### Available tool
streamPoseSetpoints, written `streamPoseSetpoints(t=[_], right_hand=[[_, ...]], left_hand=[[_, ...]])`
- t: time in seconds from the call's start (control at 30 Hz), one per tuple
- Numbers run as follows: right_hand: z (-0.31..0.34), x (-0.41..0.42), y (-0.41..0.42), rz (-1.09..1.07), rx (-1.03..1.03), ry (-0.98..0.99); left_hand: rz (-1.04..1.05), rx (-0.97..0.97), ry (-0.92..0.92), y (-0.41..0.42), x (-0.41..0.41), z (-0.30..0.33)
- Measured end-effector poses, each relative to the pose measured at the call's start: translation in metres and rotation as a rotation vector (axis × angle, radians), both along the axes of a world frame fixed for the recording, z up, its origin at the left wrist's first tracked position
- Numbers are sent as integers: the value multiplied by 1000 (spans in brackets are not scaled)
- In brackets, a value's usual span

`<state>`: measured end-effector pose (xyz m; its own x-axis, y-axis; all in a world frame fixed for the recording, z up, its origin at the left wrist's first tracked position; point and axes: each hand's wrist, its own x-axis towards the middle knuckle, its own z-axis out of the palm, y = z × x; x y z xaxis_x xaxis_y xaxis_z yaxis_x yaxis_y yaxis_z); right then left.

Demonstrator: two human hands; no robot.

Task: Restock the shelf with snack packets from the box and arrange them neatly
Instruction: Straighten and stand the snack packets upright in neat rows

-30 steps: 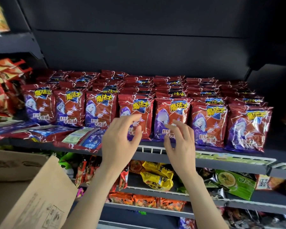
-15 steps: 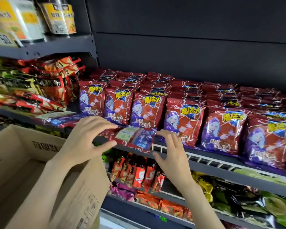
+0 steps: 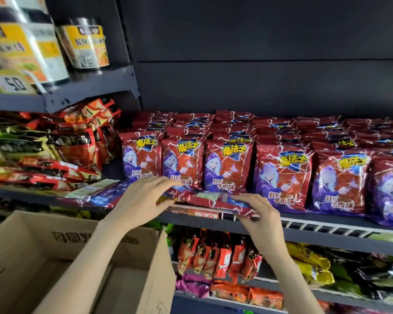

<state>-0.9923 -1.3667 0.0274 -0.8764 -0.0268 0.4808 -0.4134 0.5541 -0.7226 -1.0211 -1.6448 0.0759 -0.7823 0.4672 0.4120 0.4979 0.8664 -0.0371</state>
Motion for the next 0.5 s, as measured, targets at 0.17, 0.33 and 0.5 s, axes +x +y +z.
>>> streamPoseSetpoints(t=[0.17, 0.33, 0.5], right_hand=[[19, -15, -5, -111, -79, -39], [31, -54, 2, -330, -10, -53], [32, -77, -11, -396, 54, 25]], left_hand=[[-54, 54, 66, 3, -21, 13], [13, -31, 35, 27, -60, 24], [128, -32, -3, 43, -96, 22]])
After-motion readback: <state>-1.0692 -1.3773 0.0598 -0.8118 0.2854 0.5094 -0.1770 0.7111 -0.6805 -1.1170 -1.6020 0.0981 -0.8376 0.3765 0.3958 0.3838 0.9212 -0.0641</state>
